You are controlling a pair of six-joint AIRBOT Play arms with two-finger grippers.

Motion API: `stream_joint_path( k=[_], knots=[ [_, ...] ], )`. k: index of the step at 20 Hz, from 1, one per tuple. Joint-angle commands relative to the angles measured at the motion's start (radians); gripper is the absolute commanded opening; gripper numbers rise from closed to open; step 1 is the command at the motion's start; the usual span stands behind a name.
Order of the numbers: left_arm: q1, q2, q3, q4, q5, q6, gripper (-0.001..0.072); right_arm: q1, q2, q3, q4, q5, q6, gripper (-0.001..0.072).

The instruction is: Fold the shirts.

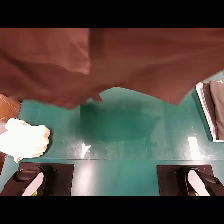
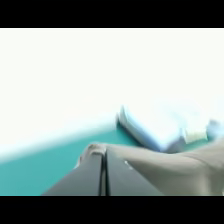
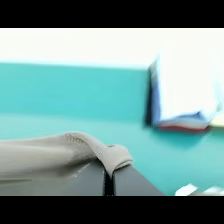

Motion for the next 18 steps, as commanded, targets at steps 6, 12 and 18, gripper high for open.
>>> stream_joint_path(
  k=[6,12,18],
  knots=[
    [0.000,-0.066,0.008,0.145,-0.094,-0.087,0.0024,0.002,-0.188,0.123,-0.116,0.229,0.068,0.0017],
    [0.000,-0.391,-0.282,0.133,-0.249,-0.058,0.0025,0.070,-0.451,-0.171,-0.119,0.218,0.055,0.0017],
    [0.000,-0.785,-0.398,0.117,-0.146,0.037,0.0026,0.157,-0.785,-0.233,-0.116,0.083,0.056,0.0017]
  ],
)
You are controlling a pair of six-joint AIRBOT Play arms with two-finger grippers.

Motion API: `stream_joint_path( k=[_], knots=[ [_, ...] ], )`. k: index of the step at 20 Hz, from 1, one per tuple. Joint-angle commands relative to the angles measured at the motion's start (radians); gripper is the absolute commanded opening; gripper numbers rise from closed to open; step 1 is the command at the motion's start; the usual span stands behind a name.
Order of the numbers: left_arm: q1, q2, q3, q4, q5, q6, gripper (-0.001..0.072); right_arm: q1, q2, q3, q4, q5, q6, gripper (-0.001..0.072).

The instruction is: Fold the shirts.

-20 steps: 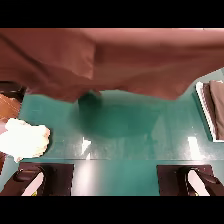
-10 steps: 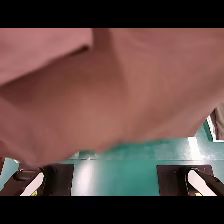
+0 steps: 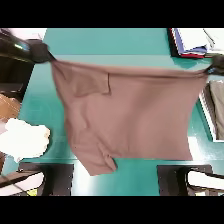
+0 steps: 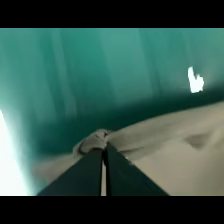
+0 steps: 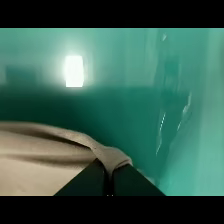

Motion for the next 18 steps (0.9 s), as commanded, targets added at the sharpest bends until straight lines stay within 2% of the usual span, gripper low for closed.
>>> stream_joint_path(
  k=[1,4,6,7,9,11,17,18],
  knots=[
    [0.000,-0.203,-0.042,-0.031,0.103,0.077,0.0026,0.040,-0.174,-0.022,0.008,-0.100,-0.002,0.0017],
    [0.000,-0.241,-0.034,-0.038,0.261,0.096,0.0026,0.043,-0.277,0.084,0.008,-0.128,-0.002,0.0017],
    [0.000,-0.241,-0.022,-0.038,0.296,0.096,0.0026,0.043,-0.309,0.169,0.008,-0.126,-0.003,0.0018],
    [0.000,-0.240,-0.012,-0.039,0.270,0.095,0.0026,0.043,-0.311,0.194,0.007,-0.121,-0.011,0.0018],
    [0.000,-0.239,-0.002,-0.036,0.139,0.095,0.0026,0.043,-0.291,0.198,0.005,-0.074,-0.057,0.0017],
    [-0.002,-0.239,-0.031,-0.022,0.016,0.092,0.0025,0.043,-0.244,0.114,0.003,-0.064,-0.063,0.0017],
    [-0.002,-0.239,-0.271,-0.023,0.015,0.016,0.0028,0.043,-0.106,-0.278,0.010,-0.204,-0.062,0.0019],
    [-0.002,-0.239,-0.299,-0.023,0.016,0.008,0.0045,0.043,-0.098,-0.316,0.018,-0.214,-0.062,0.0051]
  ],
)
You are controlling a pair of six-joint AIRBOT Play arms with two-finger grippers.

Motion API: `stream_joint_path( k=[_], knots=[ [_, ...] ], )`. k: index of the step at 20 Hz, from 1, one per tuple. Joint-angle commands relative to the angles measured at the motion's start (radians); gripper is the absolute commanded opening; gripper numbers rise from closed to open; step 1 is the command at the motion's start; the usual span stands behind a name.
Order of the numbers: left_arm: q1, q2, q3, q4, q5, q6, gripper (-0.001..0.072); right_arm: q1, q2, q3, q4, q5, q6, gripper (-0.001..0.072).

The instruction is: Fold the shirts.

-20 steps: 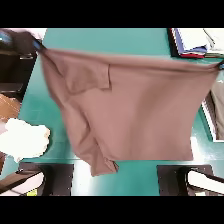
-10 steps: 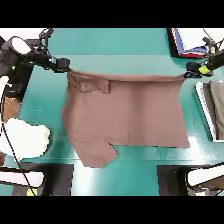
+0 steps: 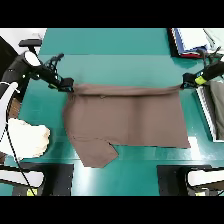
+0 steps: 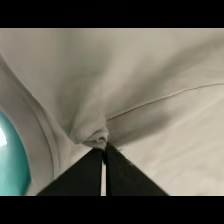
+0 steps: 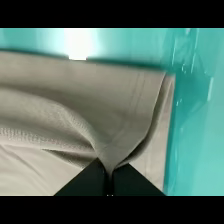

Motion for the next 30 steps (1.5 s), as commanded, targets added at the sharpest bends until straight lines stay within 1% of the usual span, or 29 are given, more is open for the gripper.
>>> stream_joint_path(
  k=[1,2,3,4,7,9,13,16,19,20,23,26,29,30],
  knots=[
    [0.000,-0.001,-0.105,0.001,-0.013,-0.041,0.0297,0.000,0.050,-0.164,0.018,-0.075,-0.003,0.0256],
    [0.000,-0.001,-0.108,0.001,-0.021,-0.042,0.0570,-0.001,0.058,-0.179,0.020,-0.082,-0.003,0.0414],
    [0.000,0.008,-0.108,0.000,-0.036,-0.043,0.0528,-0.006,0.067,-0.180,0.026,-0.077,-0.003,0.0416],
    [0.000,0.033,-0.108,0.004,-0.053,-0.042,0.0503,-0.017,0.087,-0.180,0.032,-0.058,-0.003,0.0416],
    [0.000,0.195,-0.175,0.068,-0.057,-0.048,0.0503,-0.053,0.186,-0.180,0.031,0.022,-0.004,0.0415],
    [0.000,0.344,-0.320,0.083,-0.057,-0.075,0.0503,-0.080,0.270,-0.180,0.032,0.077,-0.004,0.0414],
    [0.000,0.621,-0.699,0.041,-0.056,-0.144,0.0503,-0.076,0.390,-0.180,0.035,0.069,-0.004,0.0413],
    [0.000,0.746,-0.909,-0.069,-0.041,-0.150,0.0503,-0.046,0.423,-0.180,0.034,0.049,-0.004,0.0413],
    [-0.003,0.761,-1.011,-0.162,0.004,-0.144,0.0503,-0.024,0.425,-0.180,0.035,0.039,-0.004,0.0413],
    [-0.020,0.761,-1.030,-0.170,0.033,-0.144,0.0502,-0.021,0.425,-0.180,0.035,0.036,-0.004,0.0413],
    [-0.128,0.760,-1.056,-0.200,0.135,-0.147,0.0502,-0.022,0.425,-0.180,0.035,0.037,-0.004,0.0413],
    [-0.224,0.760,-1.056,-0.200,0.194,-0.192,0.0502,-0.024,0.425,-0.180,0.035,0.045,-0.004,0.0413],
    [-0.271,0.760,-1.056,-0.202,0.198,-0.229,0.0500,-0.024,0.425,-0.180,0.034,0.056,-0.004,0.0412],
    [-0.272,0.760,-1.055,-0.210,0.195,-0.236,0.0359,-0.024,0.425,-0.180,0.034,0.060,-0.004,0.0412]
  ],
)
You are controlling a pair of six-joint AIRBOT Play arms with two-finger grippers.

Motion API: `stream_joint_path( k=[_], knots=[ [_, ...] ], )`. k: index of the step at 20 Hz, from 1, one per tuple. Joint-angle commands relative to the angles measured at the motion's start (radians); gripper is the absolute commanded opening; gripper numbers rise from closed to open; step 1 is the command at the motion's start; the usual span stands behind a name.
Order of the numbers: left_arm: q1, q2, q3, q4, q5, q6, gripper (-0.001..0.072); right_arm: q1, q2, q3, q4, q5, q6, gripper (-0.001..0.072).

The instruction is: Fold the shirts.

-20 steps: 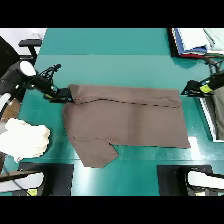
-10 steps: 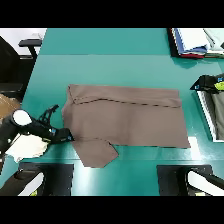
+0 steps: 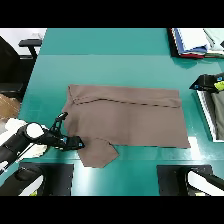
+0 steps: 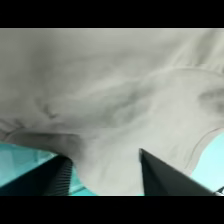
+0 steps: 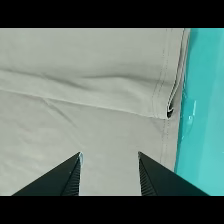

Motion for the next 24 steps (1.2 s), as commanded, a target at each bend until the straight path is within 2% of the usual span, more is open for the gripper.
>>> stream_joint_path(
  k=[1,2,4,7,8,9,10,13,14,17,19,20,22,24],
  knots=[
    [-0.039,0.002,0.005,-0.014,0.016,-0.031,0.0081,-0.002,0.001,0.000,-0.008,0.024,0.000,0.0411],
    [-0.039,0.002,0.020,-0.013,0.010,-0.028,0.0026,-0.011,0.001,-0.001,-0.011,0.043,0.000,0.0412],
    [-0.039,0.002,0.072,-0.003,-0.018,-0.015,0.0025,-0.057,0.014,-0.042,-0.011,0.069,0.000,0.0412],
    [-0.039,0.002,0.162,0.026,-0.052,-0.013,0.0025,-0.195,0.079,-0.260,-0.068,0.069,0.000,0.0413],
    [-0.039,0.002,0.184,0.027,-0.052,-0.004,0.0026,-0.246,0.097,-0.347,-0.096,0.069,0.000,0.0445],
    [-0.039,0.002,0.203,0.027,-0.052,0.009,0.0026,-0.305,0.109,-0.441,-0.106,0.070,0.000,0.0561],
    [-0.039,0.002,0.214,0.026,-0.051,0.011,0.0026,-0.360,0.115,-0.530,-0.104,0.069,0.000,0.0577],
    [-0.039,0.002,0.222,0.027,-0.051,0.012,0.0026,-0.455,0.105,-0.724,-0.104,0.043,0.000,0.0567],
    [-0.039,0.002,0.222,0.026,-0.052,0.012,0.0026,-0.463,0.096,-0.763,-0.103,0.021,0.000,0.0491],
    [-0.039,0.002,0.222,0.027,-0.051,0.012,0.0026,-0.454,0.061,-0.824,-0.008,-0.050,-0.017,0.0470],
    [-0.039,0.002,0.222,0.028,-0.052,0.012,0.0026,-0.417,0.036,-0.821,0.047,-0.072,-0.022,0.0427],
    [-0.039,0.002,0.222,0.028,-0.054,0.012,0.0026,-0.387,0.029,-0.806,0.051,-0.073,-0.023,0.0349],
    [-0.039,0.002,0.231,0.046,-0.101,0.013,0.0025,-0.323,0.032,-0.761,0.042,-0.058,-0.036,0.0148],
    [-0.039,0.002,0.257,0.078,-0.165,0.012,0.0024,-0.275,0.071,-0.715,0.042,-0.034,-0.037,0.0036]
  ],
)
